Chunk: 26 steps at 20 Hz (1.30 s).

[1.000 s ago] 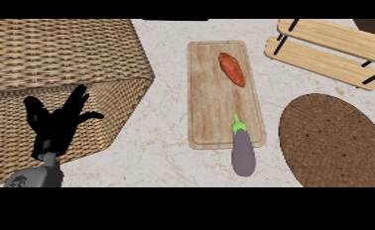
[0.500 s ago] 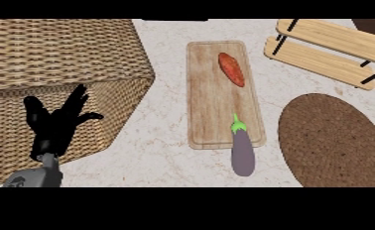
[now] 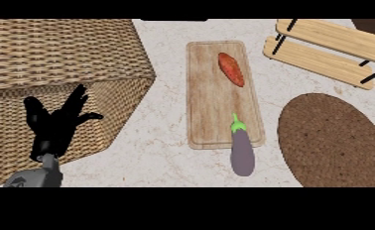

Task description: Pick the lemon from the placemat and place it in the tiered shelf

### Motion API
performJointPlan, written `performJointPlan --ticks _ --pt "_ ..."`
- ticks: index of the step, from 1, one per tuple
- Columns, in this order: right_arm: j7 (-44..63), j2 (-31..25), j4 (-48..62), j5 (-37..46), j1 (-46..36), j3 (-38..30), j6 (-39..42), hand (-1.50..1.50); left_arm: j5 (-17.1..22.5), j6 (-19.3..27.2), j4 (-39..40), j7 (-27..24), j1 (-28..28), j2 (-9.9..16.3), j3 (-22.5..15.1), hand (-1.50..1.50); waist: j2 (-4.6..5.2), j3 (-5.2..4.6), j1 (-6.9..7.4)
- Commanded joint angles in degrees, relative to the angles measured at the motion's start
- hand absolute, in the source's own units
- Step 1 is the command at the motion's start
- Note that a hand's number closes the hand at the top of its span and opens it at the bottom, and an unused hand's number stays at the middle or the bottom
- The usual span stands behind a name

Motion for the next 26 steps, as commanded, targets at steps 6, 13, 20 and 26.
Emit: performJointPlan --ticks 6,13,20,26 --pt "-1.7 -1.1 2.4 -9.9 -2.9 -10.4 -3.6 -1.50 0.8 -0.9 0.9 1.9 2.2 -2.2 -1.4 0.00 0.48 -0.60 -0.02" --pt "-1.1 -3.9 0.2 -11.0 -2.6 -13.1 -12.4 -1.50 0.7 -0.8 1.2 2.4 2.2 -1.8 -0.2 0.00 0.30 -0.66 -0.54" --pt "3.1 -15.4 1.0 -11.5 -1.2 -16.9 -14.9 -1.50 0.3 -1.2 -0.6 2.6 3.7 -2.3 -0.7 0.00 0.09 -0.66 -1.11" --pt "0.6 -21.7 0.0 -18.1 6.5 -22.5 -7.9 -1.50 -0.2 -1.9 0.2 0.5 5.4 -1.8 0.3 0.00 -0.10 -0.64 -1.93"
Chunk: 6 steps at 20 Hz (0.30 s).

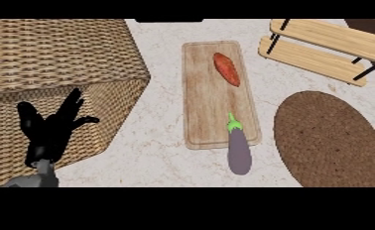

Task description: Pick the lemon from the placemat and place it in the tiered shelf

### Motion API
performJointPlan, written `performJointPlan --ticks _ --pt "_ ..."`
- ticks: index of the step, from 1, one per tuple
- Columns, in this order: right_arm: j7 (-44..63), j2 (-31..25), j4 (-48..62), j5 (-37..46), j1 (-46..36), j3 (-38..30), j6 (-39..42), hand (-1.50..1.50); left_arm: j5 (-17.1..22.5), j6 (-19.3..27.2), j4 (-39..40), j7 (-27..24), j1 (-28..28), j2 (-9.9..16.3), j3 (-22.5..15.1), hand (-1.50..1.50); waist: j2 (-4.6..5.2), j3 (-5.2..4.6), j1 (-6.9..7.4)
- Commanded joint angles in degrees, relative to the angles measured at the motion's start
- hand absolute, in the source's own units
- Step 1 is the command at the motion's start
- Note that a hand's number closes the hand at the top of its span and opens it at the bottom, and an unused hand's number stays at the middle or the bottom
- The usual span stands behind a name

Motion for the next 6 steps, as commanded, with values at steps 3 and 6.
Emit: performJointPlan --ticks 3,6 --pt "-3.1 -6.9 0.7 -6.9 6.5 -5.6 9.9 -1.50 -1.4 1.4 3.0 0.1 1.0 -3.3 -2.0 0.00 0.45 -0.45 -0.63" --pt "-4.2 -10.8 1.5 -9.2 10.6 -8.0 14.7 -1.50 -1.6 1.3 4.6 -0.4 0.5 -3.9 -2.1 0.00 0.50 -0.45 -1.09"
